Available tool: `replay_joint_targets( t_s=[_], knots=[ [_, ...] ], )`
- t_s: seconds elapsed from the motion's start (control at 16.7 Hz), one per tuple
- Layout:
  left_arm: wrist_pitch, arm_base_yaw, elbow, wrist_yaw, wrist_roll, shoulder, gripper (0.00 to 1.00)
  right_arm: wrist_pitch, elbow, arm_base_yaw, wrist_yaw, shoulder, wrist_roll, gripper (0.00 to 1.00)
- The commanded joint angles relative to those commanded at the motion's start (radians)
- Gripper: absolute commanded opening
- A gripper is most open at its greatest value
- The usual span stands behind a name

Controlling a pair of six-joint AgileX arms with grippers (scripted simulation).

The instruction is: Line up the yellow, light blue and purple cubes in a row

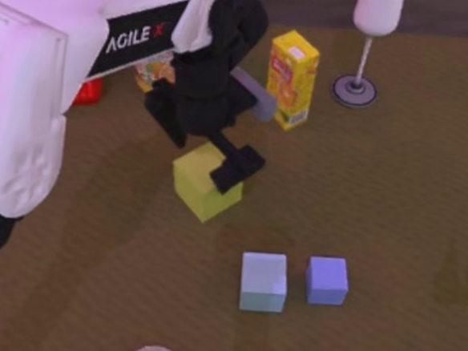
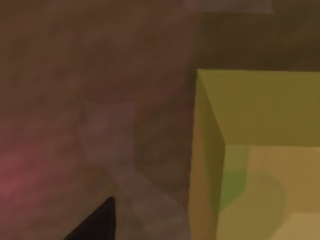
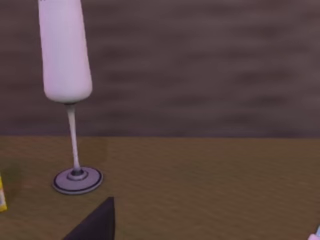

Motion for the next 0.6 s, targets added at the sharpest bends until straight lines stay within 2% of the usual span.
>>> replay_joint_targets(
  t_s=[0.24, 0.48, 0.6],
  knots=[
    [0.132, -0.001, -0.099, 0.000, 0.000, 0.035, 1.00, 0.000, 0.000, 0.000, 0.000, 0.000, 0.000, 1.00],
    [0.140, -0.001, -0.106, 0.000, 0.000, 0.038, 1.00, 0.000, 0.000, 0.000, 0.000, 0.000, 0.000, 1.00],
    [0.140, -0.001, -0.106, 0.000, 0.000, 0.038, 0.85, 0.000, 0.000, 0.000, 0.000, 0.000, 0.000, 1.00]
  ],
)
